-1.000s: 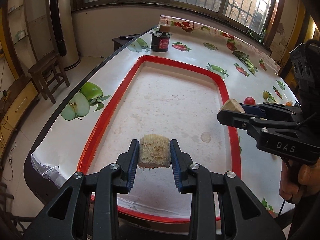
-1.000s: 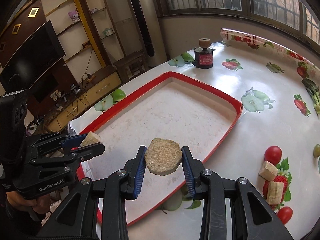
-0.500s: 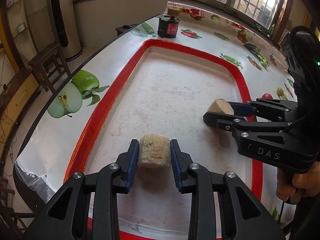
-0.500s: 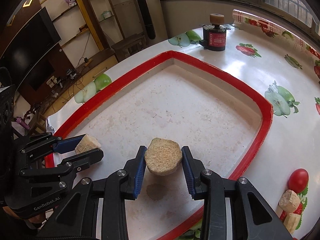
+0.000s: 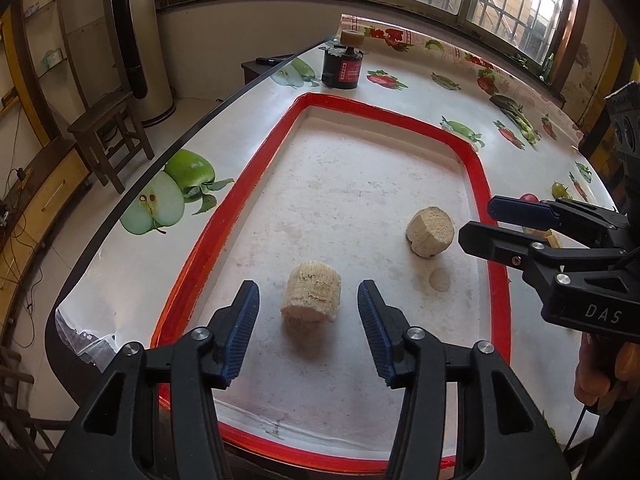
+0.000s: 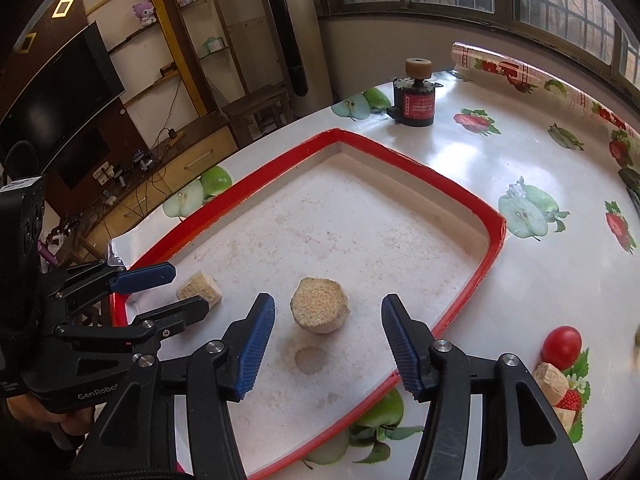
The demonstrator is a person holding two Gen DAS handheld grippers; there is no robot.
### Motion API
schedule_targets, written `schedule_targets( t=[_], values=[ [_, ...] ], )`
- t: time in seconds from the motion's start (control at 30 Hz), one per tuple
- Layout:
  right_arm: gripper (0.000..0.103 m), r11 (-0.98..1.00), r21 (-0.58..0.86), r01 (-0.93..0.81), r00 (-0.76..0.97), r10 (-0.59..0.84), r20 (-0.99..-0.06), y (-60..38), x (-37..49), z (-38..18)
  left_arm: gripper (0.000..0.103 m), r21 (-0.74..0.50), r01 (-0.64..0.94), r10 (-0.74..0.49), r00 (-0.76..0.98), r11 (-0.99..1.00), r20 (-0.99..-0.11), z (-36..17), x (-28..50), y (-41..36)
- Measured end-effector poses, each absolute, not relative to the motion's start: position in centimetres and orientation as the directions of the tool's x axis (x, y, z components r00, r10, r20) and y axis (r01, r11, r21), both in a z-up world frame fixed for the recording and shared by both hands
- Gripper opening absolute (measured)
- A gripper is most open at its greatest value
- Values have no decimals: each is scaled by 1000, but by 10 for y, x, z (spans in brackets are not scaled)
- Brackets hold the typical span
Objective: Organize fruits
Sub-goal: 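Open the left gripper over the tray while the right gripper releases the disc, then move both grippers back toward the fruit pile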
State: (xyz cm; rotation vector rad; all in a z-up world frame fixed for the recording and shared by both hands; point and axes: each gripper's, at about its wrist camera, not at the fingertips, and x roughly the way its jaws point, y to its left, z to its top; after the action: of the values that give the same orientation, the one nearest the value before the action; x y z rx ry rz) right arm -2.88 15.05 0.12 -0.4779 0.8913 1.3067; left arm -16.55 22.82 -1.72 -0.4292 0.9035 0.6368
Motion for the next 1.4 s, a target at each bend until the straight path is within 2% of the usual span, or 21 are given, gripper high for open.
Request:
schedule_targets(
  t=[0.57, 1.4],
  values=[
    [64, 302, 186, -935, 66, 665, -744, 62, -28, 23, 50, -77, -625, 322, 500, 777, -804, 6, -159, 190],
    [66, 552, 183, -813, 237, 601, -763, -84, 23, 8, 50, -95, -476, 218, 559, 874, -800, 15, -108, 118]
  ],
)
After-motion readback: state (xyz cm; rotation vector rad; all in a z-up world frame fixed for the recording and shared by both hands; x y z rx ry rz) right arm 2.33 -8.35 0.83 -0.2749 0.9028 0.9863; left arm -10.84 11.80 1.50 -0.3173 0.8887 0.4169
